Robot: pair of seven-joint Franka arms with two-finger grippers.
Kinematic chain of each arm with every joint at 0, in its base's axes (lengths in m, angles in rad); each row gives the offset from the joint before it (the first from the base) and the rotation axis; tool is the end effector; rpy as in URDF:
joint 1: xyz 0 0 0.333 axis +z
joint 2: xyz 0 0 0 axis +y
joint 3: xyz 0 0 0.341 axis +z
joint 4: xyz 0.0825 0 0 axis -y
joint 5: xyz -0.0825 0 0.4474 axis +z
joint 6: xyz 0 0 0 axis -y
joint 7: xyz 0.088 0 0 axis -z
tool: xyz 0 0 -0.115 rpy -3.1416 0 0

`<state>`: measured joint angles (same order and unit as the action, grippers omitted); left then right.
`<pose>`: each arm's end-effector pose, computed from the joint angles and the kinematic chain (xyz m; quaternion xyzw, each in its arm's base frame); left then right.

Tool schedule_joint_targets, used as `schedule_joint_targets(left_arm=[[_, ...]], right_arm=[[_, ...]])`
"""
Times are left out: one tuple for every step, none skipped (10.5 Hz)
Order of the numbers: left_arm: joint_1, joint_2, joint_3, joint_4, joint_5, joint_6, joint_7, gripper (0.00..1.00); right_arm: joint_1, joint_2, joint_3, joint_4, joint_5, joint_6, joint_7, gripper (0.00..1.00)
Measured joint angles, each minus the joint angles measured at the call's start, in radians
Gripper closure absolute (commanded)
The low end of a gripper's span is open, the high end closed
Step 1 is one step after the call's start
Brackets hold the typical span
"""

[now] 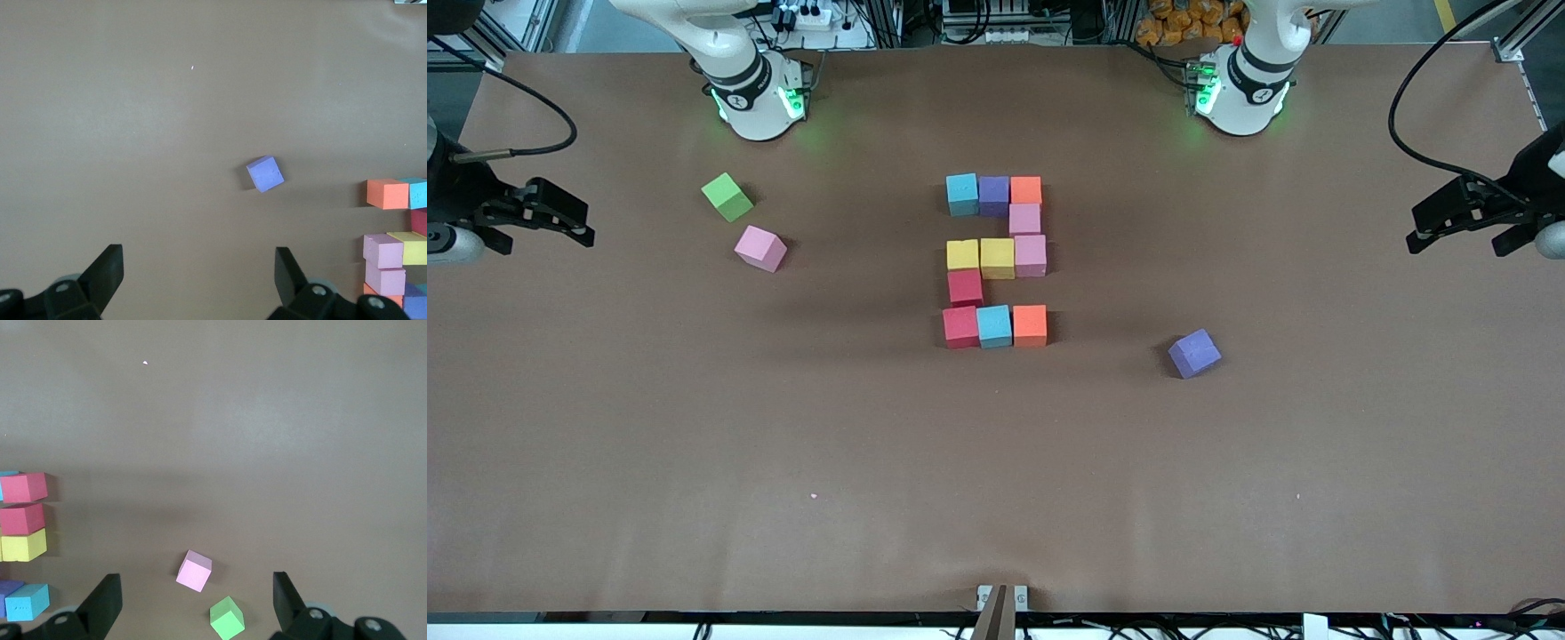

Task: Form number 2 with 11 blocks

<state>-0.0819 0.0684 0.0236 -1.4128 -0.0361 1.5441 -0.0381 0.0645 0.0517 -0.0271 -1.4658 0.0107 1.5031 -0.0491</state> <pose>0.6375 -0.0420 0.6806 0.9993 -0.0112 0.0306 0.0187 0.6282 0.0253 0.6593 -0.9990 -0.0436 0.0072 0.0047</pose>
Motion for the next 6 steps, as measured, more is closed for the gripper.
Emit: schedule_joint_targets(left_arm=[[-0.002, 0.000, 0.001, 0.000, 0.010, -0.001, 0.003, 0.00], [-0.008, 0.000, 0.001, -0.001, 0.032, -0.003, 0.009, 0.00], [-0.018, 0.000, 0.000, -0.002, 0.049, -0.015, 0.011, 0.00], [-0.025, 0.000, 0.000, -0.002, 0.053, -0.031, 0.011, 0.00], [-0.027, 0.000, 0.000, -0.002, 0.054, -0.044, 0.011, 0.00], [-0.027, 0.000, 0.000, -0.002, 0.054, -0.055, 0.011, 0.00]], right_arm=[[0.000, 0.000, 0.000, 0.000, 0.000, 0.000, 0.000, 0.00], [0.000, 0.000, -0.001, 0.000, 0.000, 0.000, 0.000, 0.00], [0.000, 0.000, -0.002, 0.000, 0.000, 0.000, 0.000, 0.00], [0.000, 0.000, -0.002, 0.000, 0.000, 0.000, 0.000, 0.00], [-0.001, 0.000, -0.002, 0.000, 0.000, 0.000, 0.000, 0.00], [-0.001, 0.000, -0.003, 0.000, 0.000, 0.000, 0.000, 0.00]])
